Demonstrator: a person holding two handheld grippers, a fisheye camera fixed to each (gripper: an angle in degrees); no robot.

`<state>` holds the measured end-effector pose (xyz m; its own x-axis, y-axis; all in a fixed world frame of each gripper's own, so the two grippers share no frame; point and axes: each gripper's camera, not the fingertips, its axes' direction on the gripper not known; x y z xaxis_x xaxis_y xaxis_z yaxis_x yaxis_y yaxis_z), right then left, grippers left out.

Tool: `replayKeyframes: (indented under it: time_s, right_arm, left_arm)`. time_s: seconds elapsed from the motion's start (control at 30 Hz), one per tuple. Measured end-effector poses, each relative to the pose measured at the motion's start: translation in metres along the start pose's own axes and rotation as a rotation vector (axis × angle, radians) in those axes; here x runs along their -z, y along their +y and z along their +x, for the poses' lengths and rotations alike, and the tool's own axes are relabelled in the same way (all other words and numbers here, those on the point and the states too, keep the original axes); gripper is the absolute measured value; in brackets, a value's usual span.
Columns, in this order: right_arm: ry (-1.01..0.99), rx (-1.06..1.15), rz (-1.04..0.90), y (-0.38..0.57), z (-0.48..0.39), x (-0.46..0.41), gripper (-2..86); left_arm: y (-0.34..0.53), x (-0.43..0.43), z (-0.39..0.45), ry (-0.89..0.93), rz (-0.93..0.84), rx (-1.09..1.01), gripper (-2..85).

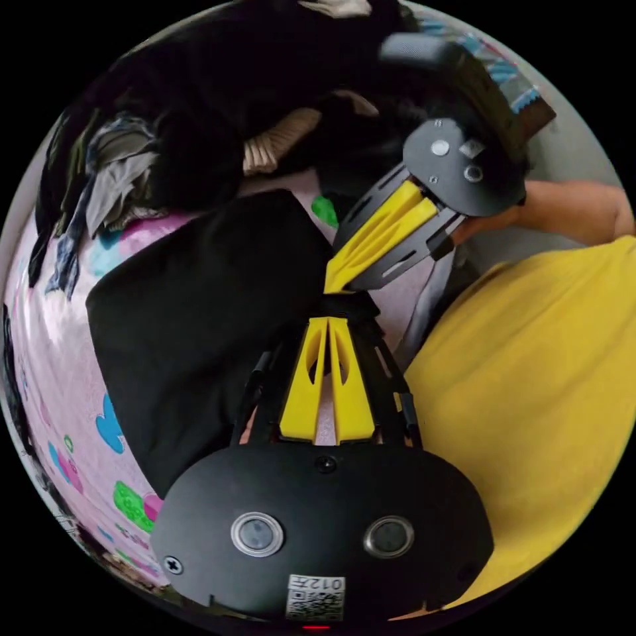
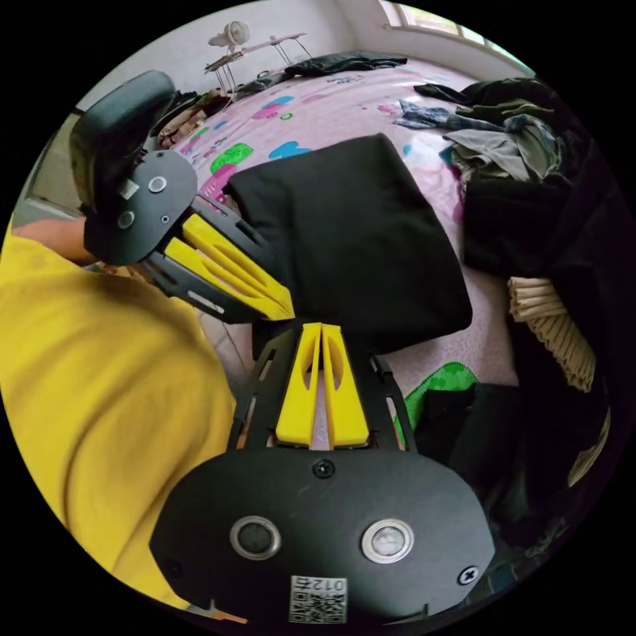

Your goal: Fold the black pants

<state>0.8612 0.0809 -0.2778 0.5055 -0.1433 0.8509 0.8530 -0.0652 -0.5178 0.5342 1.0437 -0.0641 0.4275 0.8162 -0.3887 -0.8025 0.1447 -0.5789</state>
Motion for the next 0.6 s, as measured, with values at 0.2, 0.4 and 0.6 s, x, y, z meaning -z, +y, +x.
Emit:
replayKeyframes:
  time_s: [0.2,0.4,0.6]
  right_arm:
    - [-0.076,-0.070,-0.026,0.019,0.017,-0.009,0.0]
    - [0.027,-0.198,0.172,0.039,0.052,0.033,0.0]
    - [0.057,-0.352,0.056,0.050,0.093,-0.015,-0.1]
  left_arm:
    - [-0.014,0.001,-0.009,0.080,0.013,0.086,-0.2]
    - [-0.035,0.021,0.012,0.056,0.059,-0.019,-0.2]
    - [-0.051,-0.016,0.024,-0.002,-0.046,-0.048,-0.2]
